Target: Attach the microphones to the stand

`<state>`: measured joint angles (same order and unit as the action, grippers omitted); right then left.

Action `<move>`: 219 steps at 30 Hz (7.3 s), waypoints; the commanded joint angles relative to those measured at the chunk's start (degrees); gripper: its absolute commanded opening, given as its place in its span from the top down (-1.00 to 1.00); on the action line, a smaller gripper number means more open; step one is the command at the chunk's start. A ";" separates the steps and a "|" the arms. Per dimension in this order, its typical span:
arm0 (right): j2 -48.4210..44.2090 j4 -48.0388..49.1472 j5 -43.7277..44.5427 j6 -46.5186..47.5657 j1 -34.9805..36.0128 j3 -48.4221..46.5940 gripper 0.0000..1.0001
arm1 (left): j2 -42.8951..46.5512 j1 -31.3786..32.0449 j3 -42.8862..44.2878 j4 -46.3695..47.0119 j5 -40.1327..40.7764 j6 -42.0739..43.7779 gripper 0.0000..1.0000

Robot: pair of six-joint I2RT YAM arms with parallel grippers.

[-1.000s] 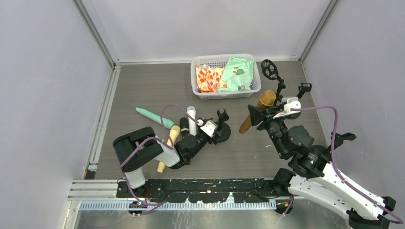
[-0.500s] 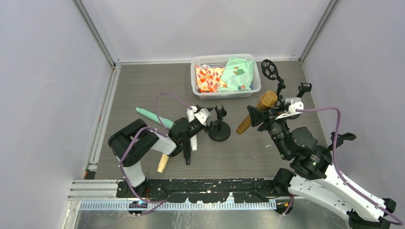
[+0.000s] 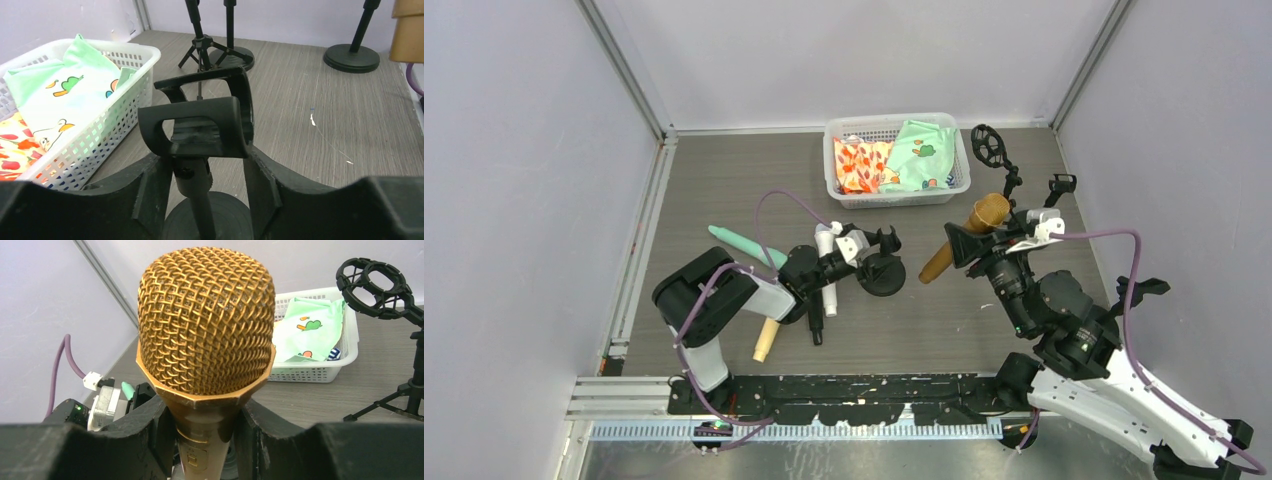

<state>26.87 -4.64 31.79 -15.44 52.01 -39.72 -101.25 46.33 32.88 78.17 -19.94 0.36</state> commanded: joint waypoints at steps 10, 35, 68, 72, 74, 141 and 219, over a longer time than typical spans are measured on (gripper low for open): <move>-3.10 11.87 4.95 -0.31 0.11 4.71 0.98 | 1.75 -0.40 0.34 1.05 0.31 -4.53 0.77; 2.00 45.38 -4.17 9.08 0.10 15.60 0.98 | 13.13 10.36 -0.52 -12.47 35.05 -19.53 0.99; 15.77 56.65 -9.82 17.92 0.08 12.57 0.98 | 10.08 10.44 -2.53 -6.48 27.59 -25.70 0.99; 17.69 58.00 -10.61 18.09 0.06 14.03 0.99 | 9.97 10.45 -2.39 -6.20 26.82 -26.86 0.99; 18.38 58.31 -11.47 18.14 0.10 14.90 0.99 | 10.01 10.44 -2.39 -6.19 26.70 -27.45 0.99; 35.71 29.92 -15.53 18.23 0.17 19.36 0.99 | 14.51 14.49 -3.73 -3.04 28.55 -22.19 0.99; -0.04 22.80 -20.07 10.92 0.18 21.12 -0.45 | 17.83 14.04 -2.83 -10.35 31.72 -12.99 0.99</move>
<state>30.87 22.83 11.51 -3.75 52.27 -19.35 -86.59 60.40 27.18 62.98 10.02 -15.84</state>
